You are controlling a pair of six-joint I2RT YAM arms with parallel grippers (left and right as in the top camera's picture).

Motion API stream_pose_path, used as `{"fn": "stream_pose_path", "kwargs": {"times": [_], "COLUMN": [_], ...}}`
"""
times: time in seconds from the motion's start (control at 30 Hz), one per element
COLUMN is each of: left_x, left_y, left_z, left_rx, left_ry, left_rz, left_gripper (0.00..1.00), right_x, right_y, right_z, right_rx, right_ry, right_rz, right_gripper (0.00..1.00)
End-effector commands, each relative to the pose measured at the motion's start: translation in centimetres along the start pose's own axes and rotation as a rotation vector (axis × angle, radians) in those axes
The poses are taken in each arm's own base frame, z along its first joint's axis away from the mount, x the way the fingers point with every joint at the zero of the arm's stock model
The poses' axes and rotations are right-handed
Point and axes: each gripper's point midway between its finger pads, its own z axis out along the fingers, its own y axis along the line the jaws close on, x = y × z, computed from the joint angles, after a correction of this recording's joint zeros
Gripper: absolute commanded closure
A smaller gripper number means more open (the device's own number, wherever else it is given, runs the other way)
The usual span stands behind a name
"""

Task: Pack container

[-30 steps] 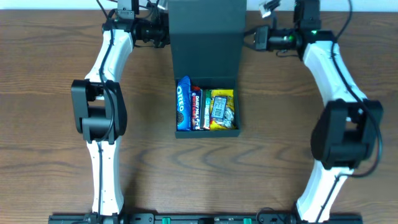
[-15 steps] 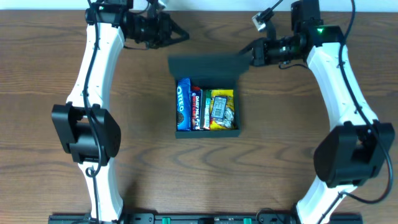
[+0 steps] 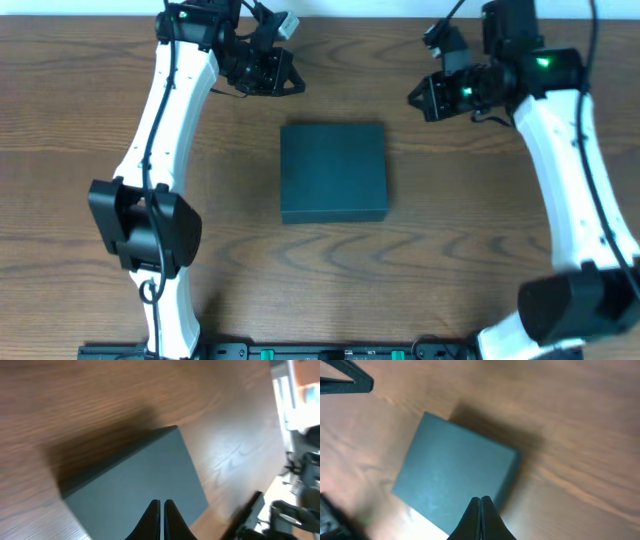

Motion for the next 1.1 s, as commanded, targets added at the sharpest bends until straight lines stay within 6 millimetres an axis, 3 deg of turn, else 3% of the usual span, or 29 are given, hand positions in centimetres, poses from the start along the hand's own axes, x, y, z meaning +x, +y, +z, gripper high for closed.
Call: {"fn": "stream_pose_path", "kwargs": {"times": [0.0, 0.1, 0.13, 0.17, 0.2, 0.37, 1.07], "left_x": [-0.6, -0.8, -0.8, -0.7, -0.7, -0.3, -0.3], "left_y": [-1.3, -2.9, -3.5, -4.0, -4.4, -5.4, -5.2], "left_z": [-3.6, -5.7, -6.4, -7.1, -7.5, -8.8, -8.6], "left_rx": [-0.092, -0.101, -0.101, -0.102, -0.101, -0.106, -0.106], "left_ry": [-0.076, -0.126, -0.142, -0.156, -0.167, -0.185, -0.181], "left_rz": [0.057, 0.095, 0.107, 0.117, 0.123, 0.131, 0.128], "left_gripper": [0.94, 0.94, 0.78, 0.43, 0.05, 0.05, 0.05], "right_x": [-1.3, -2.2, -2.4, -2.6, -2.8, -3.0, -2.9], "right_y": [0.8, 1.8, 2.1, 2.2, 2.1, 0.6, 0.6], "right_z": [-3.5, -5.6, -6.3, -6.8, -7.2, -8.1, -7.9], "right_rx": [0.072, 0.081, 0.084, 0.092, 0.112, 0.215, 0.213], "right_ry": [-0.097, -0.170, -0.189, -0.206, -0.220, -0.237, -0.232], "right_rz": [-0.073, -0.107, -0.117, -0.125, -0.129, -0.127, -0.124], "right_gripper": [0.88, 0.45, 0.28, 0.07, 0.01, 0.01, 0.01]}}
